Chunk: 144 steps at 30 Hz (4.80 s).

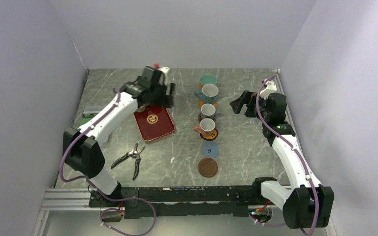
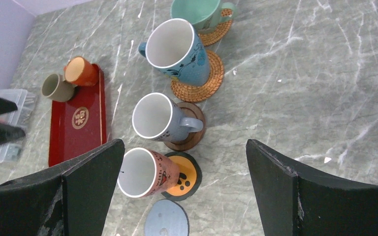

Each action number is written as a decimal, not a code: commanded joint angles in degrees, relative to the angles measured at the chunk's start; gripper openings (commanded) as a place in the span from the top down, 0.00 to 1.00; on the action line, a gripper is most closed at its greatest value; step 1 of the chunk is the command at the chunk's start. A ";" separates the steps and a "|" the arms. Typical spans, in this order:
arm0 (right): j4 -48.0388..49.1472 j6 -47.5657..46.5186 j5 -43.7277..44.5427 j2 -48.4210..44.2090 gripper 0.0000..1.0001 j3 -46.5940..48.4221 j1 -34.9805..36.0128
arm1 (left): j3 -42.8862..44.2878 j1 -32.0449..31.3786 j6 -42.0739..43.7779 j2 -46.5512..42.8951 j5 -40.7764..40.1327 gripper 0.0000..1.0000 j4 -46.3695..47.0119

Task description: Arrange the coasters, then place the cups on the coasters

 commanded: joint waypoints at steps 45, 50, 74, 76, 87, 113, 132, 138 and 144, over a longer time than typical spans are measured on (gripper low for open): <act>-2.42 -1.85 0.49 -0.93 0.00 2.40 4.70 | -2.03 31.94 -3.34 17.58 8.30 0.64 8.44; -2.32 -1.75 0.35 -1.05 0.00 2.44 4.68 | -0.81 31.90 -2.24 19.23 7.30 0.71 6.86; -0.23 -0.84 10.40 -9.03 0.01 -0.66 4.73 | -7.15 18.95 -5.27 2.80 0.58 0.97 1.84; -0.22 -0.96 10.88 -9.59 0.00 -0.80 4.70 | -8.95 17.09 -6.54 0.53 -0.04 0.97 1.49; -0.43 -0.87 10.46 -9.30 0.00 -1.09 4.68 | -13.73 0.30 -15.41 -8.14 -8.53 0.97 -5.86; -0.68 -1.22 10.94 -10.08 0.00 -1.67 4.68 | 1.19 -26.00 -33.62 13.81 -10.23 0.97 -1.54; -0.04 -1.18 10.15 -9.29 0.00 -2.02 4.76 | 4.61 -26.95 -36.35 19.62 -9.37 0.97 -1.96; 0.12 -0.99 9.81 -8.85 0.00 -1.99 4.72 | 4.50 -27.00 -36.58 20.66 -9.06 0.97 -1.10; 0.27 -0.98 9.49 -8.58 0.00 -2.02 4.68 | 5.28 -27.07 -36.45 21.77 -9.22 0.97 -0.66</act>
